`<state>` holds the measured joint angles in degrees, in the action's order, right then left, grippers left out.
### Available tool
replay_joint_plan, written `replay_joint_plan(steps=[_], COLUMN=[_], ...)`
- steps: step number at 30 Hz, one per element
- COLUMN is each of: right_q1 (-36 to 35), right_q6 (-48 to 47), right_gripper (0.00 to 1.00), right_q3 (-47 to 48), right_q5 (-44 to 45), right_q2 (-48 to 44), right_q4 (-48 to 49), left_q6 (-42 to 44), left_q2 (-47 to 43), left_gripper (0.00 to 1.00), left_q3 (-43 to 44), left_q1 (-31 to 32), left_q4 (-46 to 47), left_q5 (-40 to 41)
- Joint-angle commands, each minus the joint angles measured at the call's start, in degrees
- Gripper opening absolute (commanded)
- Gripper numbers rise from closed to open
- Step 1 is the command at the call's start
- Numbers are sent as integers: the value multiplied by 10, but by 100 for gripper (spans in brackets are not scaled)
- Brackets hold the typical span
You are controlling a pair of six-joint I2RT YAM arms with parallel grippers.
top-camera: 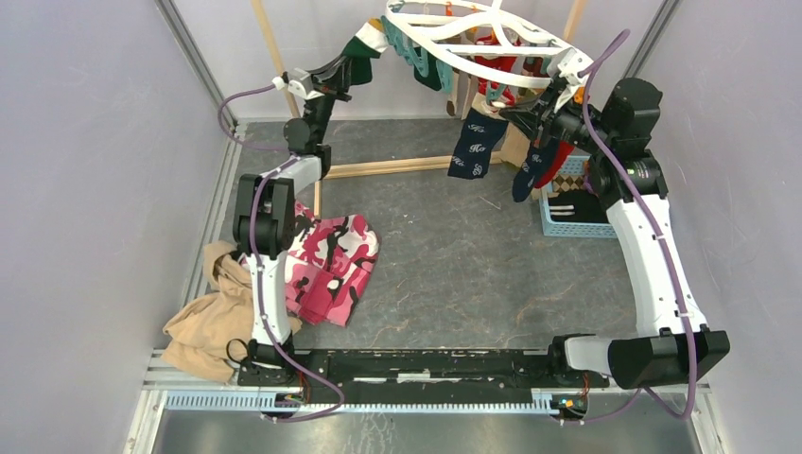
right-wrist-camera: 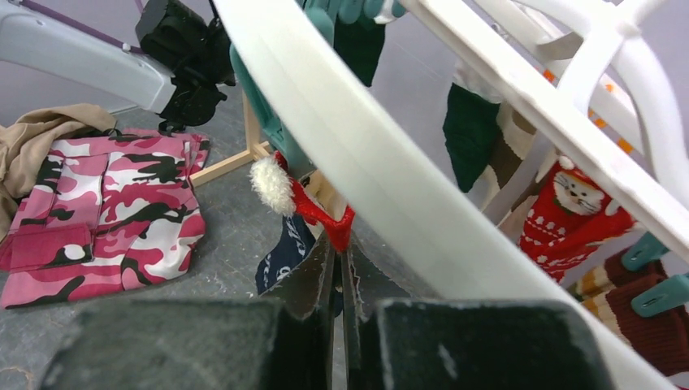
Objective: Clip the socks to the hanger
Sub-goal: Rotate the hanger at the clothesline.
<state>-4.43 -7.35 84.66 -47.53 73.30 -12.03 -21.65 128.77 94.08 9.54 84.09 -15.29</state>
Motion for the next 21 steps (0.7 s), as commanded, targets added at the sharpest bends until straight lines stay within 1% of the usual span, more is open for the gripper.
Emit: replay_joint_plan(steps=[1,12,17,21], right_q1=[-3,-10,-7,19], right_q6=[1,2,-15,-20], right_gripper=[7,9,12,14], right_q3=[37,48,54,48], right_q5=[13,10,46,88], right_q2=[5,10,6,-4], right_q4=[11,13,0,-5], left_q6=[-30,-59,-67,-87], left_q2=[-49,-106,-135,-150], left_gripper=[2,2,2,2], left_q3=[-37,-91,-110,-121], left_q1=[-11,-36,-37,-36], left_q4=[51,84,84,83], left_q5=[4,5,-20,-42])
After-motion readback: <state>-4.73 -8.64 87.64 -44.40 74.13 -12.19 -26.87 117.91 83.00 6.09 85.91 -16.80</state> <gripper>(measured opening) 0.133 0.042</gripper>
